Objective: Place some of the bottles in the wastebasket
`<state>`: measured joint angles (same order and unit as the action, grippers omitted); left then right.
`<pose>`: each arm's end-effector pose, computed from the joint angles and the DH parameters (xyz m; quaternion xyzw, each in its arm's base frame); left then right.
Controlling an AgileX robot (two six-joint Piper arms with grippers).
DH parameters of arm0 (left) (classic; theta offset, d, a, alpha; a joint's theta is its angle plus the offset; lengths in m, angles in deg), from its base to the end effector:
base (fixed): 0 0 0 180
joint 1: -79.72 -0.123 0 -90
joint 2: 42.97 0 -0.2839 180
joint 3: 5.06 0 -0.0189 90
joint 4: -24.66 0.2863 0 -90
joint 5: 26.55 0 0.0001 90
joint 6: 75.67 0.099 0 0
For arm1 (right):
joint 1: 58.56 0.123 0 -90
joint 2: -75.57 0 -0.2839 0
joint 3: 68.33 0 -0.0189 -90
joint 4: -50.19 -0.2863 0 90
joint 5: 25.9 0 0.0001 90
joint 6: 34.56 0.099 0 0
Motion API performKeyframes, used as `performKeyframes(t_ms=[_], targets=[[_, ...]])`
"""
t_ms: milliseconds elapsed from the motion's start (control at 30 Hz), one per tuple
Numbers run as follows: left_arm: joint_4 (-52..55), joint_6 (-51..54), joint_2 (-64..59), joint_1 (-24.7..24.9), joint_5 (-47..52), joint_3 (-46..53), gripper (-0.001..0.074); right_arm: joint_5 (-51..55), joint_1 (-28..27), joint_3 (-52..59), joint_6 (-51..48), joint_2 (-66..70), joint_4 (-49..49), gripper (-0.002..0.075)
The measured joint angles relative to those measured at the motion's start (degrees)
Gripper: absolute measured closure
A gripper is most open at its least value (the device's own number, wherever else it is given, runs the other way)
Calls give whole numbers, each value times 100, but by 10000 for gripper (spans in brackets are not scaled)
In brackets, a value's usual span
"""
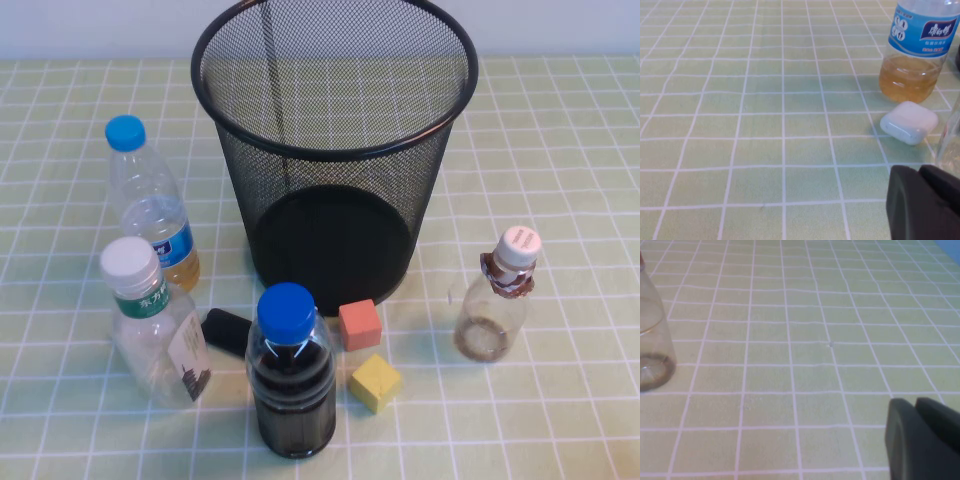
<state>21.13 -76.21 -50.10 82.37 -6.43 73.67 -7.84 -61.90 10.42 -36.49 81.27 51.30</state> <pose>0.0974 -0.0066 0.1705 -0.0020 0.7983 -0.0426 0.6007 0.0971 -0.0063 0.1762 0.0043 0.7799 -0.0369 0.6248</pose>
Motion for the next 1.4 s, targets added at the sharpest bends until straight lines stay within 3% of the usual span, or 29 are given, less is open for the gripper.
performKeyframes(t_ms=[1400], targets=[[-49, 0, 0, 0, 0, 0, 739, -89, 0, 0, 0, 0, -13, 726]])
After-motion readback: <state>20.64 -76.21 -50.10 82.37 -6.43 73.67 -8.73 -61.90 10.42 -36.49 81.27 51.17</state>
